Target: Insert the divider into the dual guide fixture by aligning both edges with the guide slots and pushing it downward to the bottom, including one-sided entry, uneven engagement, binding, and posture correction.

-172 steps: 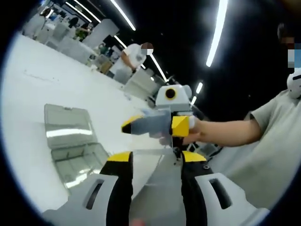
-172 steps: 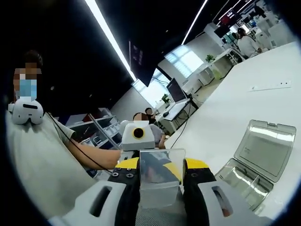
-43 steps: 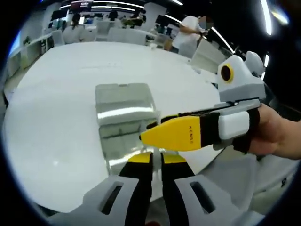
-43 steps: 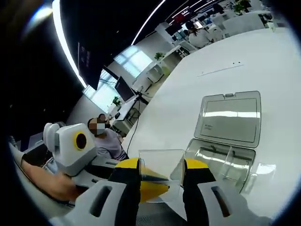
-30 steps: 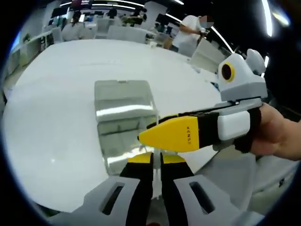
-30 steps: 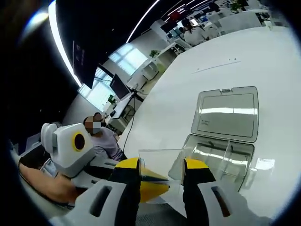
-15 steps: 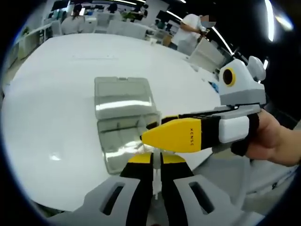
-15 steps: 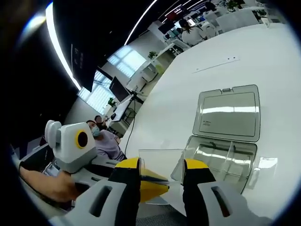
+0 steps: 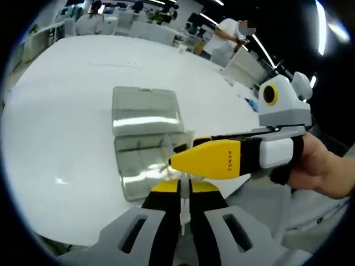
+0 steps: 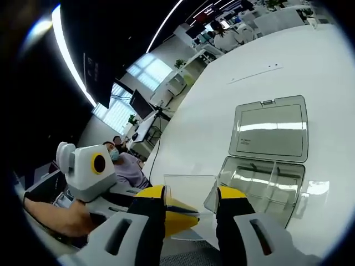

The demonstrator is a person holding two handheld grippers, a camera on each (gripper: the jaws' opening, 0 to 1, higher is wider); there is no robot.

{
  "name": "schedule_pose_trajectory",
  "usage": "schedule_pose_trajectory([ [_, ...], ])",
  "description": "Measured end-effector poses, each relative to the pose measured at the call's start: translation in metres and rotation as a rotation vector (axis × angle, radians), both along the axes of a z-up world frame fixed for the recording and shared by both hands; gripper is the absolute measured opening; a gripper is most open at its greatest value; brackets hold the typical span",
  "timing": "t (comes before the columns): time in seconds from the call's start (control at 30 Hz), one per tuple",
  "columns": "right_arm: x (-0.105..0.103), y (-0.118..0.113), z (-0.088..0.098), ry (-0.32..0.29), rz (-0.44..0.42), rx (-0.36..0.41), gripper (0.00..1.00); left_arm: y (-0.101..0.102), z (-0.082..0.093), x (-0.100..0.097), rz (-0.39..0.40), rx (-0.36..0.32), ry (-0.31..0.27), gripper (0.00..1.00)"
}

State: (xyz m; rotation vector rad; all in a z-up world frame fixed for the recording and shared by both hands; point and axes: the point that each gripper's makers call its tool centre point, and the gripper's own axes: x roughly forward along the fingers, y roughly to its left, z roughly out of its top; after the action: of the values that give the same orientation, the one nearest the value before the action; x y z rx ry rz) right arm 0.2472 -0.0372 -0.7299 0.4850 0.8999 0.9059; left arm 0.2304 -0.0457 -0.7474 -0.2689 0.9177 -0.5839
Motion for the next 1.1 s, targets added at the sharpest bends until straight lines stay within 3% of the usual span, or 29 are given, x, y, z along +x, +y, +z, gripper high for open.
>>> schedule_pose_trajectory([
  [0.23,-0.001,-0.007,0.007,-0.045,0.019,0.012,0.35,0.007,-0.001,0.000,-0.003,0.007,0.024,0.01],
  [0.4,0.002,-0.015,0.011,-0.074,0.024,0.032,0.37,0.015,-0.003,0.003,0.008,0.011,0.078,0.02],
  [0.83,-0.011,-0.040,0.000,-0.343,0.220,-0.068,0.45,0.024,-0.016,0.023,0.021,0.166,0.282,0.01],
  [0.93,-0.013,-0.042,0.001,-0.393,0.245,-0.081,0.47,0.022,-0.022,0.028,0.032,0.196,0.338,0.01],
  [1.1,-0.016,-0.046,0.000,-0.430,0.267,-0.085,0.48,0.021,-0.027,0.034,0.050,0.222,0.377,0.01],
])
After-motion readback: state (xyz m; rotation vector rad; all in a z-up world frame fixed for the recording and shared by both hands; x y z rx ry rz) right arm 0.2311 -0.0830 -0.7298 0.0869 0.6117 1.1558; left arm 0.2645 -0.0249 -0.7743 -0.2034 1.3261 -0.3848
